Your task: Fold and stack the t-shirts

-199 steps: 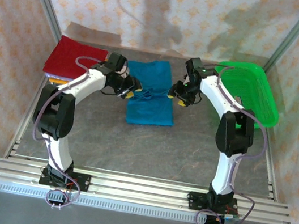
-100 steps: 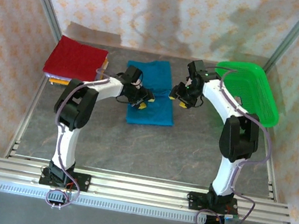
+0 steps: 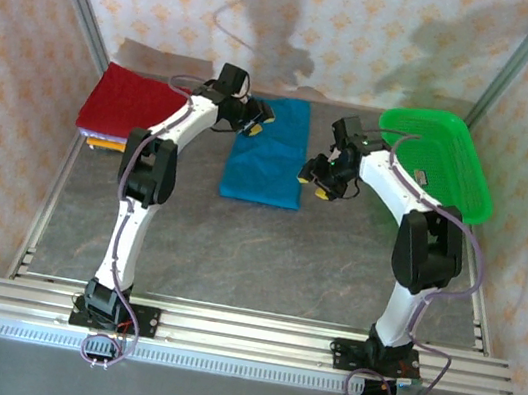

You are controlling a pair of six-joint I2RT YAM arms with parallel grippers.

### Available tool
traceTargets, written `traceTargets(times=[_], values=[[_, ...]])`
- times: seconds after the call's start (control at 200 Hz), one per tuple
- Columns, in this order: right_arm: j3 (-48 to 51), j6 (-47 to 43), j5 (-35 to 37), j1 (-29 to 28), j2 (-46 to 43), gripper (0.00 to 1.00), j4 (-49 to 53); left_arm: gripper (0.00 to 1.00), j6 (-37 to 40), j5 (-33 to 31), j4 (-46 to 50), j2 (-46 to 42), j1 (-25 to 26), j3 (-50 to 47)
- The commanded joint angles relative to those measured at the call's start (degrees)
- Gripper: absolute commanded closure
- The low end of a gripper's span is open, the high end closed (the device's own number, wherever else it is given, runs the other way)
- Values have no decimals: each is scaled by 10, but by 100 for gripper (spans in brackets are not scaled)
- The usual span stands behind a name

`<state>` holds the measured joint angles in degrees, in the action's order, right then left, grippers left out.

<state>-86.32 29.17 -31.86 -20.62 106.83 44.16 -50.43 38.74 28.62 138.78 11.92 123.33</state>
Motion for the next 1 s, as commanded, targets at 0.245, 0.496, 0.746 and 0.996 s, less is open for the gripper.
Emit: traceTargets(times=[0.245, 0.496, 0.746, 0.996], values=[[-58, 36, -11, -39, 73, 46, -56, 53, 113, -92, 67, -77, 33, -40], [-91, 47, -26, -46, 146, 46, -74, 50, 103, -116, -21, -204, 54, -310], [-78, 39, -14, -47, 170, 46, -7, 49, 104, -103, -58, -211, 55, -426], [52, 45, 17, -89, 93, 46, 22, 49, 97, -101, -71, -290, 73, -547]])
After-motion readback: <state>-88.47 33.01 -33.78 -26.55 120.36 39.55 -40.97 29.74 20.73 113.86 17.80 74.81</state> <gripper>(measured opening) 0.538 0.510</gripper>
